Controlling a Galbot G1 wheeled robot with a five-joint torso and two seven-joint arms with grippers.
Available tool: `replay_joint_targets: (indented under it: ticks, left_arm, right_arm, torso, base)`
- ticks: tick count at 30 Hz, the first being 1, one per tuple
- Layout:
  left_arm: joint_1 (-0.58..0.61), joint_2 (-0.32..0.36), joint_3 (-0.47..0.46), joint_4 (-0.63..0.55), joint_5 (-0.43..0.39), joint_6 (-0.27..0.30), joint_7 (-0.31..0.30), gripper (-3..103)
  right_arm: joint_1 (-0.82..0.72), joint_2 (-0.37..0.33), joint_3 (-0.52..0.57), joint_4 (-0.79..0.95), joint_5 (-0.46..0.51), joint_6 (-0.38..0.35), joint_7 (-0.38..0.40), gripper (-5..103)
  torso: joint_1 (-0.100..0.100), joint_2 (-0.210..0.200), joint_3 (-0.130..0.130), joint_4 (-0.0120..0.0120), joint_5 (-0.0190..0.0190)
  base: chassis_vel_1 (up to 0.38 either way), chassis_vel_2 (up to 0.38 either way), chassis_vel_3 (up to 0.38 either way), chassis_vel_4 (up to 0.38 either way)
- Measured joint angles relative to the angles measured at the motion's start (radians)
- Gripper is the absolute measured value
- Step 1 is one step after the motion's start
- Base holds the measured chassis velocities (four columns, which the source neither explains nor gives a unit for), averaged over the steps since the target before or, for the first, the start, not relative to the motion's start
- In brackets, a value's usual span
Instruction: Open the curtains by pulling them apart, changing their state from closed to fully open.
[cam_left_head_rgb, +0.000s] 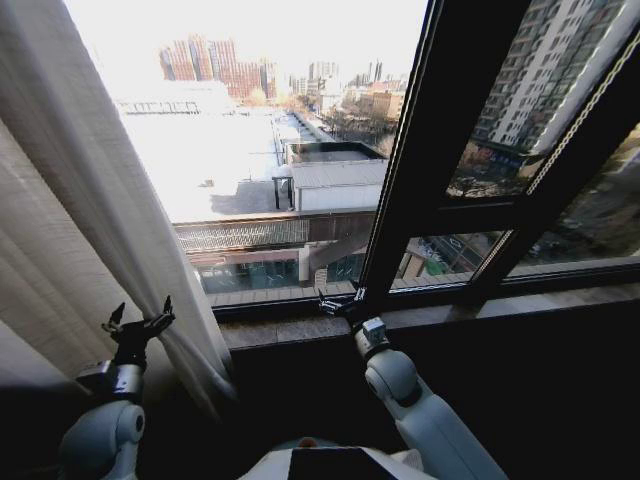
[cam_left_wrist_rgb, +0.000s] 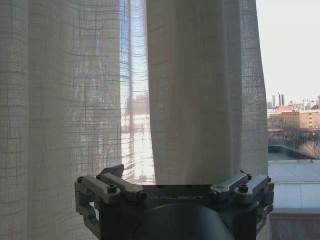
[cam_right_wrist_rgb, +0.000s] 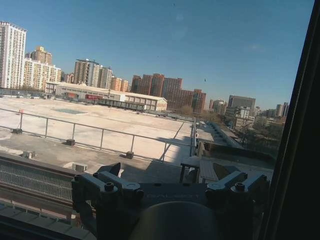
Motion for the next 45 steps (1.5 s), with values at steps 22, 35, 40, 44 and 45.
replay_joint_targets:
  ticks: [22,35,40,44,45]
  left_arm:
    - [-0.008,-0.020,0.009,-0.015,0.031,0.002,-0.005,100]
    - [-0.006,-0.033,0.020,-0.023,0.044,-0.002,-0.009,100]
    - [-0.001,-0.036,0.020,-0.025,0.045,-0.006,-0.015,100]
    - [0.001,-0.038,0.023,-0.026,0.047,-0.011,-0.032,100]
    - [0.002,-0.038,0.024,-0.027,0.048,-0.012,-0.035,100]
  right_arm:
    - [0.006,-0.008,0.022,-0.006,0.001,0.007,-0.003,100]
    - [-0.004,-0.013,0.037,0.001,0.002,0.012,-0.002,100]
    - [-0.004,-0.014,0.037,0.002,0.002,0.013,-0.001,100]
    - [-0.004,-0.014,0.037,0.003,0.004,0.019,0.000,100]
    - [-0.004,-0.014,0.037,0.001,0.004,0.030,0.000,100]
  torso:
    - [-0.001,0.000,0.000,0.0000,0.0001]
    - [0.000,0.000,0.000,0.0000,0.0000]
    - [0.000,0.000,0.000,0.0000,0.0001]
    - [0.000,0.000,0.000,0.0000,-0.0002]
    - [0.000,0.000,0.000,0.0000,-0.0002]
  base:
    - [0.078,-0.069,-0.075,0.068]
    - [0.031,0.032,-0.032,-0.039]
    - [0.142,0.105,-0.147,-0.133]
    - [0.178,0.158,-0.174,-0.179]
    - [0.198,0.196,-0.183,-0.189]
